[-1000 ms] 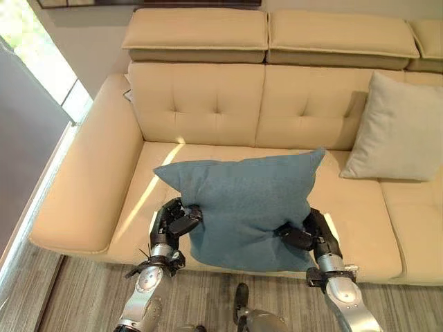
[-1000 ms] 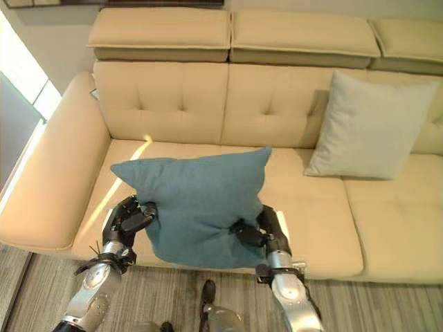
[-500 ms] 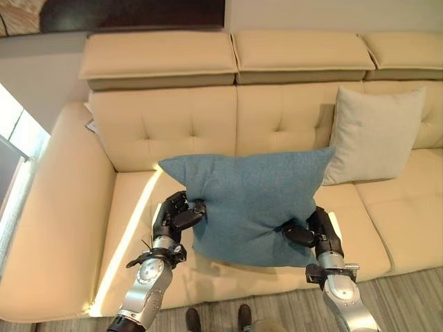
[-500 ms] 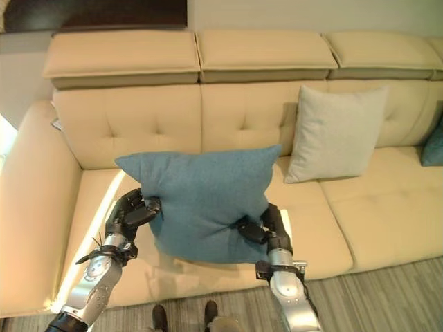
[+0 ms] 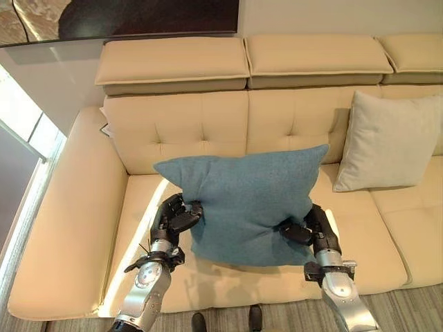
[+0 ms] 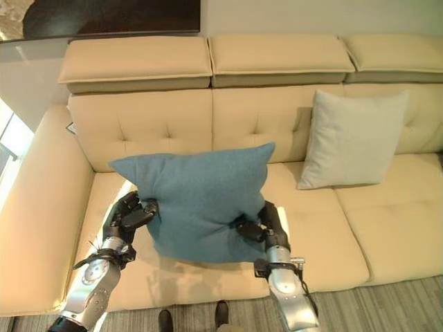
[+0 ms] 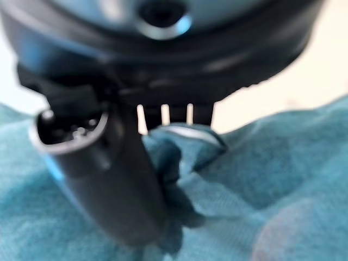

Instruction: Pick up all the scattered cushions and arrange them neatly on the sofa.

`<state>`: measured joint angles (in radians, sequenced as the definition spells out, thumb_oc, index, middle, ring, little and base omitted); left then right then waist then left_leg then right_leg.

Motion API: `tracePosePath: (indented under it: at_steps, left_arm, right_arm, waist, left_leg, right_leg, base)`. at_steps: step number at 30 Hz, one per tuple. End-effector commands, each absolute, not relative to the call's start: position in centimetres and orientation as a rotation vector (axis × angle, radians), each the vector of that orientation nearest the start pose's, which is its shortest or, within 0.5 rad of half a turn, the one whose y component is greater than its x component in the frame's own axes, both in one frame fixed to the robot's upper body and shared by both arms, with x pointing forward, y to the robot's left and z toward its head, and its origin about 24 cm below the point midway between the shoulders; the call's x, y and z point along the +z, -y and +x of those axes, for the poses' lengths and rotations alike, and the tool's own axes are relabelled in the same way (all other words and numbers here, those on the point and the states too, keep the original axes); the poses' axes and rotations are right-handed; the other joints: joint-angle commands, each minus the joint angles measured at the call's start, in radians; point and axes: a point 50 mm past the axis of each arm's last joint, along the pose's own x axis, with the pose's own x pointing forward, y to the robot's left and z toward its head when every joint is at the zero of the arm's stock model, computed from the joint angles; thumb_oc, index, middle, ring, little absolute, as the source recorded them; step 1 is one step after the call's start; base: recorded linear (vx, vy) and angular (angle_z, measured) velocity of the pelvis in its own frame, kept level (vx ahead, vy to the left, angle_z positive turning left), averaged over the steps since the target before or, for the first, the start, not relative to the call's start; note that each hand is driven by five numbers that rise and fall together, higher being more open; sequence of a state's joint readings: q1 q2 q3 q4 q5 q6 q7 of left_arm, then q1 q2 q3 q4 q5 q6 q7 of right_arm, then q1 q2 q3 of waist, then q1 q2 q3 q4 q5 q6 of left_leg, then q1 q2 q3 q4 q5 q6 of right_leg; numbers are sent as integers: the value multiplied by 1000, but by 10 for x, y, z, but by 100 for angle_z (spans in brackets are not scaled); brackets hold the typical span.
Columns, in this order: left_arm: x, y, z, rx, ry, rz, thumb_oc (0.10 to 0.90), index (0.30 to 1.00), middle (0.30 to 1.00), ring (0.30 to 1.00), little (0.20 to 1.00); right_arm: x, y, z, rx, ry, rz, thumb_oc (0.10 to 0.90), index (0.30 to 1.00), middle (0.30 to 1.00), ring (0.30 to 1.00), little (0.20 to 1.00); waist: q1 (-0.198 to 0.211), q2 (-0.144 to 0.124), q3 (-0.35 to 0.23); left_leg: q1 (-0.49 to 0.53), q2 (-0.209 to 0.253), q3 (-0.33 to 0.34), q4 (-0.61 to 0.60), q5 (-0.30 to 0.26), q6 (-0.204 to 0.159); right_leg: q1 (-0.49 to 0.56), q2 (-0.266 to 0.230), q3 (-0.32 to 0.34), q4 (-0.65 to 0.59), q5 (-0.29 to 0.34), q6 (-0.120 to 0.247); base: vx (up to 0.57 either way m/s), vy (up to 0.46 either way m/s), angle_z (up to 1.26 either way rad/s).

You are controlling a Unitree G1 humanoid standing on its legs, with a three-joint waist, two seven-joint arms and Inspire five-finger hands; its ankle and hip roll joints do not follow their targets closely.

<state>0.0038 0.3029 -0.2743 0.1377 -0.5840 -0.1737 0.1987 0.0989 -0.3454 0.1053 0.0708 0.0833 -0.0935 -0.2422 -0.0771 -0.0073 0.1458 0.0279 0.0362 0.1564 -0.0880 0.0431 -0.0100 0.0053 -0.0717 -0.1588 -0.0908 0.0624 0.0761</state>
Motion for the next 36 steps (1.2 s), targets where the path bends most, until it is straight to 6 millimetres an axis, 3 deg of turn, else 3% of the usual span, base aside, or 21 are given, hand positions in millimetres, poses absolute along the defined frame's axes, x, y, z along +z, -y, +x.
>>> tracePosePath:
  at_steps: [1,4,11,14,26,30,31,35,36]
  left_arm:
    - [73,-130,258,-197,208,-284,400,300,300,300,300]
    - [76,-130,262,-182,225,-253,400,300,300,300,300]
    - [106,-131,293,-146,354,-99,400,300,300,300,300]
    - [133,-123,315,-147,432,-42,400,300,300,300,300]
    - [184,-111,364,-64,518,80,400,300,300,300,300]
    - [222,-114,381,29,596,143,400,300,300,300,300]
    - [222,-114,381,30,597,142,400,300,300,300,300]
    - [269,-121,390,99,698,199,400,300,300,300,300]
    - [269,-121,390,99,700,199,400,300,300,300,300]
  right_arm:
    - [87,183,253,-81,321,-205,400,300,300,300,300]
    - [91,185,257,-98,339,-219,400,300,300,300,300]
    - [118,187,284,-150,451,-284,400,300,300,300,300]
    - [137,176,304,-141,506,-324,400,300,300,300,300]
    - [170,155,357,-187,520,-379,400,300,300,300,300]
    - [201,150,376,-227,566,-398,400,300,300,300,300]
    - [202,150,376,-227,567,-398,400,300,300,300,300]
    - [244,152,388,-269,645,-447,400,300,300,300,300]
    - [245,152,388,-269,647,-447,400,300,300,300,300]
  waist:
    - [-2,-16,-143]
    - [-2,-9,-138]
    - [-5,16,-144]
    - [-6,29,-129]
    - [8,40,-148]
    - [17,38,-134]
    - [16,38,-133]
    - [24,34,-121]
    - [24,34,-120]
  left_leg:
    - [-17,-10,16,1,-56,-16]
    - [-34,-5,9,1,-46,-26]
    - [-121,4,-9,1,-23,-49]
    - [-189,7,-26,1,-1,-56]
    - [-378,2,-60,1,45,-72]
    - [-418,-2,-67,1,59,-80]
    - [-418,-2,-67,1,59,-80]
    - [-449,-5,-71,1,69,-87]
    - [-450,-5,-71,1,69,-87]
  right_leg:
    - [-27,-30,4,46,-36,80]
    - [-27,-24,-8,21,-30,79]
    - [-89,-23,-34,4,-29,79]
    - [-160,-18,-26,4,-15,80]
    - [-347,-14,-4,4,24,69]
    - [-392,-15,-1,4,38,69]
    - [-392,-15,-1,4,38,69]
    - [-426,-16,2,4,47,74]
    - [-426,-16,2,4,48,74]
  base:
    - [59,-96,2]
    - [24,-69,5]
    - [-7,-51,18]
    - [-58,-47,20]
    - [-7,-10,5]
    - [-12,4,-4]
    - [0,0,0]
    - [-3,-2,3]
    - [-4,1,6]
